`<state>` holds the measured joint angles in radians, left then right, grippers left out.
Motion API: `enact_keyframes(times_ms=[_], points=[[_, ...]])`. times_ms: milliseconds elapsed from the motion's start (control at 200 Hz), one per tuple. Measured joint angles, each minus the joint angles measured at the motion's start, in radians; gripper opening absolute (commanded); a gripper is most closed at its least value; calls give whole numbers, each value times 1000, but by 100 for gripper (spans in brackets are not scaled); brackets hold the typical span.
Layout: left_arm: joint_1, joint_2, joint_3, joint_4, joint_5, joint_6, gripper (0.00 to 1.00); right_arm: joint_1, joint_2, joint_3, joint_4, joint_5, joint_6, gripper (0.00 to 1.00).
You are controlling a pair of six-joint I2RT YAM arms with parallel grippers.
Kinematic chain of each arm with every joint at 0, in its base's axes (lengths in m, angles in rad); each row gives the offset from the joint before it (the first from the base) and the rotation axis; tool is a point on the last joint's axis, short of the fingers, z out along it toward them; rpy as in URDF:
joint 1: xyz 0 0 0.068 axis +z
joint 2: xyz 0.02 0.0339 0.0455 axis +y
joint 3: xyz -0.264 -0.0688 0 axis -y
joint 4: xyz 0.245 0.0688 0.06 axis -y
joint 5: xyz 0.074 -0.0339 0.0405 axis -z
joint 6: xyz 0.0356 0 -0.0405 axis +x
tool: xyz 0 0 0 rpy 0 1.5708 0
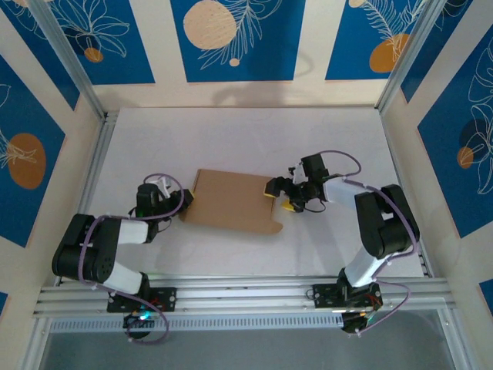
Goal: Fold the paper box
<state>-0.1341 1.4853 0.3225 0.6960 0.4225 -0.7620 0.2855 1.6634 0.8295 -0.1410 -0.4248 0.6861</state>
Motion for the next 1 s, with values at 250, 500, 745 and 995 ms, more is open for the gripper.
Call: enact_keyframes(times_ms=[250,500,745,995], points=[[10,33,7,31,23,-19,26,23,84,0,164,-152,46,95],[34,171,9,240,68,-90,25,39,131,-56,426,-263,197,83],[39,227,-1,344,84,-161,34,43,-14,-87,373,-216,225,56],[29,112,-13,153,104,-196,51,21,-142,-110,269,-173,240,37]])
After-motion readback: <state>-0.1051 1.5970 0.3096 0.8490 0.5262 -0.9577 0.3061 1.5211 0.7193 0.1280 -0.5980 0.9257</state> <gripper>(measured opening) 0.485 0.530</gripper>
